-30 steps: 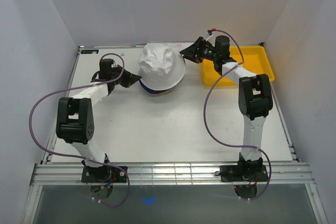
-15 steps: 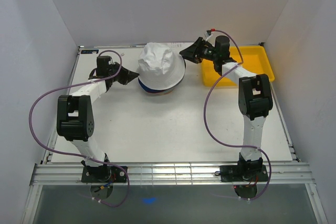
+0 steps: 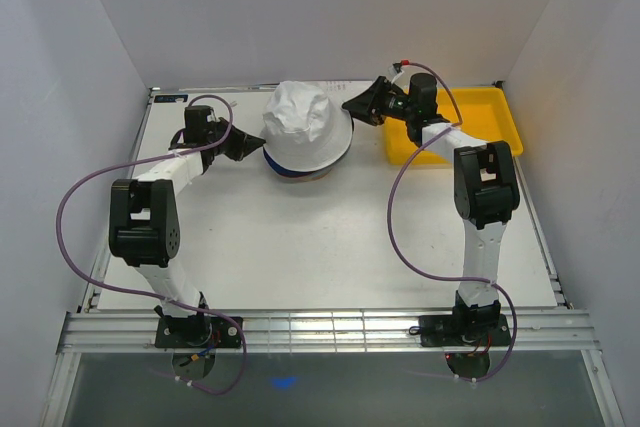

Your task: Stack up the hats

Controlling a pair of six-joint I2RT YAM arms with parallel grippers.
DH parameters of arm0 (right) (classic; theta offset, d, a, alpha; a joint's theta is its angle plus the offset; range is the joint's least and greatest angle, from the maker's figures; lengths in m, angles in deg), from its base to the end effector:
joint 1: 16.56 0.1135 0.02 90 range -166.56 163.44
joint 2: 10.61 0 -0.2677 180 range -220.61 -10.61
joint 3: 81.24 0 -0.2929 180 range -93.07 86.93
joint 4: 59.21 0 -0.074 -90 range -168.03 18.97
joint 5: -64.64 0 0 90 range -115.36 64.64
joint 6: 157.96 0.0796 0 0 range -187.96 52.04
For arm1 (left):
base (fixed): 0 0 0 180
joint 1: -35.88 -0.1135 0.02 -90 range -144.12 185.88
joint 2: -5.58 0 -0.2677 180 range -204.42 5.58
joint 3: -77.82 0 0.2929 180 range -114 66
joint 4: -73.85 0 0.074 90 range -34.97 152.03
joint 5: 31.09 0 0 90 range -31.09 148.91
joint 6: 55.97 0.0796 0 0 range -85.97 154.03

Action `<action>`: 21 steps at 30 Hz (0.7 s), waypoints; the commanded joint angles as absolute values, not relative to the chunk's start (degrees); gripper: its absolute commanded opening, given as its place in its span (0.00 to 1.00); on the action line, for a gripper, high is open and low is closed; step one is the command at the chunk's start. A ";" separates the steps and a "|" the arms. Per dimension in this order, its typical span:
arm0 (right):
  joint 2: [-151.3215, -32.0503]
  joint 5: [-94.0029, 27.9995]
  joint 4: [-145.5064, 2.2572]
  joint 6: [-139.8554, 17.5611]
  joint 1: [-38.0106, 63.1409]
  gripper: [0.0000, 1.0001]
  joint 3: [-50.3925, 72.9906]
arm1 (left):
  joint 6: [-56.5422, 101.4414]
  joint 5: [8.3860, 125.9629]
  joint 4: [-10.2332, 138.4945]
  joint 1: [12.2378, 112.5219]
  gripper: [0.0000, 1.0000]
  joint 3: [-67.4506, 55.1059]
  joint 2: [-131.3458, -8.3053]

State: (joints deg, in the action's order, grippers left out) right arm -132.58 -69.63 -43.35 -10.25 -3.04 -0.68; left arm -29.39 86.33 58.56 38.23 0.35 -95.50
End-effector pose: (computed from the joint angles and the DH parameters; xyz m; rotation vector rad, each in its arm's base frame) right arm 0.5338 0.1855 0.2132 0.0735 1.9172 1.5314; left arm 0.4505 -0.0552 0.1681 -0.9800 2.2132 -1.1166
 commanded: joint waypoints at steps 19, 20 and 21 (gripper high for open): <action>-131.28 -72.47 -32.54 -4.68 -2.68 0.40 3.26 | -28.20 86.16 58.86 37.37 0.00 -2.73 -96.90; -131.28 -72.47 -32.45 -4.68 -2.68 0.39 3.26 | -28.20 86.25 58.86 37.37 0.00 -2.82 -96.90; -131.37 -72.30 -32.45 -4.59 -2.68 0.37 3.35 | -28.20 86.25 58.78 37.37 0.00 -2.82 -97.07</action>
State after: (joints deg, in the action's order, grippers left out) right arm -132.58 -71.10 -36.18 -5.18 -2.98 3.12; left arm -29.37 87.27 58.63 38.19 -0.77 -97.22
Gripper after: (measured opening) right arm 0.384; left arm 0.006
